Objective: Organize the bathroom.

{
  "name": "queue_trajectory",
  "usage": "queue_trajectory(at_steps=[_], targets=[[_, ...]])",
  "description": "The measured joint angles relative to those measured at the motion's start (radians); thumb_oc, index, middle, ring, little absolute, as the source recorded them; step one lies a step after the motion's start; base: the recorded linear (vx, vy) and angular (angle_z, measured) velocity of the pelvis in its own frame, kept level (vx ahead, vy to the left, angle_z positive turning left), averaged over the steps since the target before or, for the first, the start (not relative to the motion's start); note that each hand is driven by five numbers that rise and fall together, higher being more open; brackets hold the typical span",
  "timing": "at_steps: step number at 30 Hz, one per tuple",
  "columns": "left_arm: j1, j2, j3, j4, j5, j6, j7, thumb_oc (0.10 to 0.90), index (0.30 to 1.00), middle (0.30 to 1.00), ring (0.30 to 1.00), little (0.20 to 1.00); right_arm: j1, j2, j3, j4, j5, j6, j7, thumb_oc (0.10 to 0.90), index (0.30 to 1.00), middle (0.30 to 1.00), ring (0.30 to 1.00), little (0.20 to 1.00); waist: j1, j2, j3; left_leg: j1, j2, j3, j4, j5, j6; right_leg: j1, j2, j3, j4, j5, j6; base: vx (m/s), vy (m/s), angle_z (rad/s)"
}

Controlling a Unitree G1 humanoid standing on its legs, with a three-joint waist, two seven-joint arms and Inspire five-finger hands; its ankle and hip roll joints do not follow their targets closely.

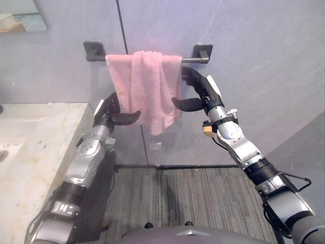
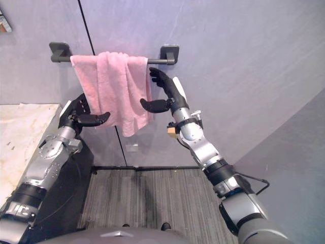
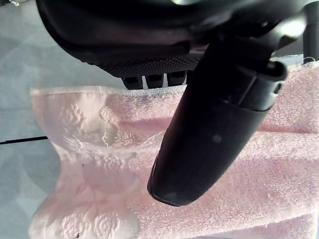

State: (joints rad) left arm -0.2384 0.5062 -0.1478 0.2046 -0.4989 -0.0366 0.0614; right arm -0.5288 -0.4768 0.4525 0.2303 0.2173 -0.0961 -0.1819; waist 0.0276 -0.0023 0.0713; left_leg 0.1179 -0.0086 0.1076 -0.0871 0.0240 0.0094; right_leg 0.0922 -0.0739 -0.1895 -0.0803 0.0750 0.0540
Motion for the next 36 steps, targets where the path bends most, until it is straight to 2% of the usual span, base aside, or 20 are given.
queue_trajectory(at_steps=[1,2,15,26,31,32,33,34,35,36], targets=[[0.0,0.0,0.0,0.0,0.0,0.0,0.0,0.8,0.9,0.9,0.9,0.9,0.0,0.0,0.0,0.0,0.006,0.0,0.003,0.439,0.359,0.359,0.359,0.359,0.0,0.0,0.001,0.0,0.0,0.0,0.0,0.0,0.0,0.0,0.0,0.0,0.0,0.0,0.0,0.0,0.0,0.0],[0.0,0.0,0.0,0.0,0.0,0.0,-0.001,0.8,0.9,0.9,0.9,0.9,0.0,0.0,0.0,0.0,0.009,0.0,0.005,0.4,0.3,0.3,0.3,0.3,0.0,0.0,0.002,-0.001,0.0,-0.001,0.0,0.0,0.0,0.0,0.0,0.0,0.0,0.0,0.0,0.0,0.0,0.0],[0.0,0.0,0.002,0.0,0.0,-0.006,0.014,0.8,0.9,0.9,0.9,0.9,-0.001,0.003,-0.05,-0.003,0.035,-0.03,-0.002,0.4,0.3,0.3,0.3,0.3,0.0,-0.002,0.024,-0.001,0.0,-0.002,0.001,0.001,0.0,0.0,0.0,0.0,0.0,-0.001,0.0,0.0,0.0,0.0],[-0.003,-0.001,0.041,-0.071,-0.001,-0.159,0.07,0.8,0.9,0.9,0.9,0.9,-0.001,0.005,-0.05,-0.003,0.031,-0.038,0.007,0.4,0.3,0.3,0.3,0.3,-0.004,-0.002,0.025,0.001,-0.001,0.001,0.001,0.0,0.0,0.0,0.0,0.004,0.0,-0.001,0.0,0.0,0.0,0.0],[-0.043,0.001,0.047,-0.08,-0.001,-0.186,0.08,0.8,0.9,0.9,0.9,0.9,-0.001,0.007,-0.049,-0.003,0.03,-0.039,0.014,0.4,0.3,0.3,0.3,0.3,-0.003,-0.002,0.025,0.003,-0.001,0.002,0.001,0.0,0.0,0.002,0.0,0.004,0.0,-0.001,0.0,0.0,0.0,0.0],[-0.055,0.002,0.05,-0.08,-0.001,-0.186,0.081,0.698,0.747,0.747,0.747,0.747,-0.001,0.011,-0.049,-0.003,0.03,-0.039,0.016,0.4,0.3,0.3,0.3,0.3,-0.004,-0.002,0.025,0.004,-0.001,0.003,0.001,0.0,0.0,0.002,0.0,0.005,0.0,-0.001,0.0,0.0,0.0,0.0],[-0.055,0.002,0.05,-0.08,-0.001,-0.186,0.081,0.698,0.747,0.747,0.747,0.747,-0.001,0.011,-0.049,-0.003,0.03,-0.039,0.016,0.4,0.3,0.3,0.3,0.3,-0.004,-0.002,0.025,0.004,-0.001,0.003,0.001,0.0,0.0,0.002,0.0,0.005,0.0,-0.001,0.0,0.0,0.0,0.0],[-0.072,0.002,0.049,-0.08,-0.001,-0.186,0.081,0.626,0.639,0.639,0.639,0.639,-0.001,0.012,-0.048,-0.003,0.03,-0.039,0.017,0.406,0.309,0.309,0.309,0.309,-0.004,-0.002,0.025,0.005,-0.001,0.004,0.001,0.0,0.0,0.003,0.0,0.006,0.0,-0.001,0.0,0.0,0.0,0.0],[-0.073,0.002,0.048,-0.078,-0.002,-0.183,0.083,0.4,0.3,0.3,0.3,0.3,-0.001,0.012,-0.047,-0.003,0.03,-0.04,0.018,0.428,0.342,0.342,0.342,0.342,-0.005,-0.002,0.025,0.005,-0.001,0.006,0.001,0.0,0.0,0.002,0.0,0.008,0.0,-0.001,0.0,0.01,0.009,-0.03],[-0.073,0.002,0.048,-0.077,-0.001,-0.183,0.083,0.4,0.3,0.3,0.3,0.3,-0.001,0.012,-0.047,-0.002,0.03,-0.04,0.019,0.433,0.349,0.349,0.349,0.349,-0.005,-0.002,0.025,0.006,-0.001,0.006,0.001,0.0,0.0,0.002,0.0,0.008,0.0,-0.001,0.0,0.0,0.0,0.0]])
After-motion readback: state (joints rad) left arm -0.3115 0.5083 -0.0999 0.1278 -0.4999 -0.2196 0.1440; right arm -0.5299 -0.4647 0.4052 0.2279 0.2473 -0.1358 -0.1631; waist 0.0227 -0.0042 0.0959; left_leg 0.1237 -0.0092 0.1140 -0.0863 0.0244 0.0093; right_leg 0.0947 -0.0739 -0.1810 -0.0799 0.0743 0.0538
